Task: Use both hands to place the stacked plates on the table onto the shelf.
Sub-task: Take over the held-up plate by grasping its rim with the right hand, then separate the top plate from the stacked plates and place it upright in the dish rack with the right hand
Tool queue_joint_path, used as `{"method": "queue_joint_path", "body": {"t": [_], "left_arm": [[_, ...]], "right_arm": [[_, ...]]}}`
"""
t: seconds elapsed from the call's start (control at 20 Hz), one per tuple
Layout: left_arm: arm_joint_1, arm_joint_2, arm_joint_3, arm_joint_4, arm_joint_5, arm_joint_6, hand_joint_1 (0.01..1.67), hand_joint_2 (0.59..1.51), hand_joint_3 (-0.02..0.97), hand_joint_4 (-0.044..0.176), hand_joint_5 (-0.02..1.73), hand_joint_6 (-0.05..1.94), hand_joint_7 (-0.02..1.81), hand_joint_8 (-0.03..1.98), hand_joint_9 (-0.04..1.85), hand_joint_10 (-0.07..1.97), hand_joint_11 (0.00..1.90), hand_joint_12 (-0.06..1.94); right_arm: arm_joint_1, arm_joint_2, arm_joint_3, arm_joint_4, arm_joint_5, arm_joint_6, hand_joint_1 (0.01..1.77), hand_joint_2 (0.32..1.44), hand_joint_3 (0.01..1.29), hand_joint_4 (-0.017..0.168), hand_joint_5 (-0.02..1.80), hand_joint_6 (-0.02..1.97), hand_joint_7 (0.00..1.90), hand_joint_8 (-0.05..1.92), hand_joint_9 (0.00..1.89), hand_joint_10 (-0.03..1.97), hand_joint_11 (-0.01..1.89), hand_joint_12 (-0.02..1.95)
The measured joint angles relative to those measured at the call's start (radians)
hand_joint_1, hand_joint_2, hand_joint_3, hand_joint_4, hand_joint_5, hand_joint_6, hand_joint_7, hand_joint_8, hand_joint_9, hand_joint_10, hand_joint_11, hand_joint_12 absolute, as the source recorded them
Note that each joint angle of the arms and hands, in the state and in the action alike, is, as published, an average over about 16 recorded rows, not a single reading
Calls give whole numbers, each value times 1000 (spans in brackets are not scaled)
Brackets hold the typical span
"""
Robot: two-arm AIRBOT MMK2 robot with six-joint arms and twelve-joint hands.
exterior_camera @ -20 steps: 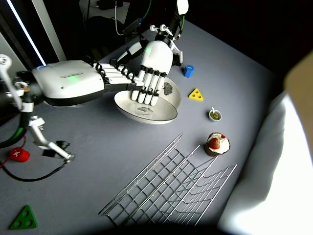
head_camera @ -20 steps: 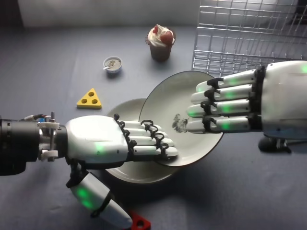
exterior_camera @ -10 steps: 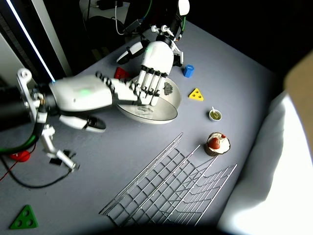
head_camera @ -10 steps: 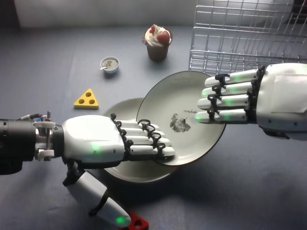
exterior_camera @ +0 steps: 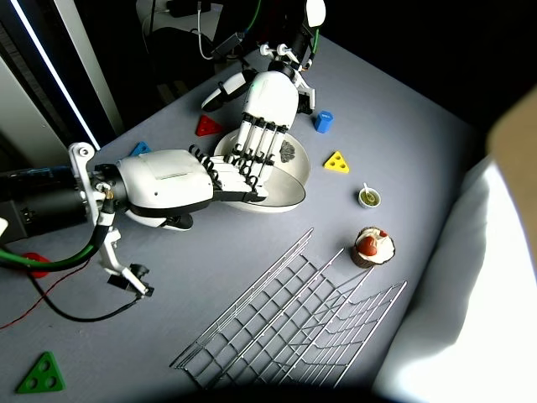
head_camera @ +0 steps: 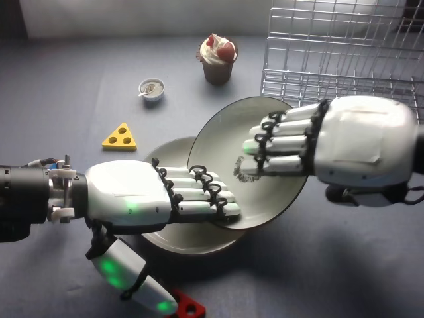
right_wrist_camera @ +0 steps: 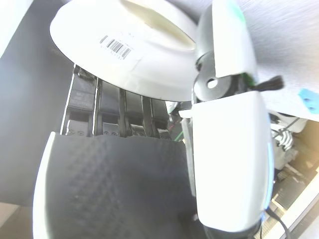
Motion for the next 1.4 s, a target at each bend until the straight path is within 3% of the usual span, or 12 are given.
{"method": "queue_joint_path", "body": {"t": [0.25, 0.45, 0.8, 1.05, 1.4], "left_arm": [[0, 0, 2, -3, -1, 0, 202, 915, 13, -5, 40, -19, 17, -22, 41, -29, 37, -20], [1, 3, 4, -4, -1, 0, 205, 918, 13, -5, 47, -19, 24, -22, 49, -29, 44, -19], [-2, 19, 3, -12, 1, -2, 189, 925, 13, -2, 51, -18, 43, -21, 75, -26, 58, -19], [-22, 58, -7, -18, 11, -3, 178, 929, 13, 1, 60, -10, 73, -14, 99, -15, 79, -5], [-58, 151, -27, -24, 24, -3, 176, 933, 12, 1, 68, 4, 94, -1, 105, 2, 86, 8]], "right_arm": [[6, -52, 17, 47, -10, -35, 1312, 952, 16, 6, 380, 10, 297, 1, 309, -5, 378, 59], [12, -86, 32, 75, -6, -61, 1320, 959, 15, 5, 507, 126, 480, 4, 474, 22, 513, 95], [29, -117, 36, 117, 12, -93, 1324, 935, 15, 1, 762, 440, 858, 23, 788, 187, 744, 417], [55, -104, 2, 124, 21, -96, 1339, 917, 14, -2, 936, 699, 1088, 187, 1003, 402, 914, 818], [115, -68, -69, 116, 1, -28, 1394, 898, 14, -3, 998, 842, 1127, 404, 1089, 601, 973, 1206]]}}
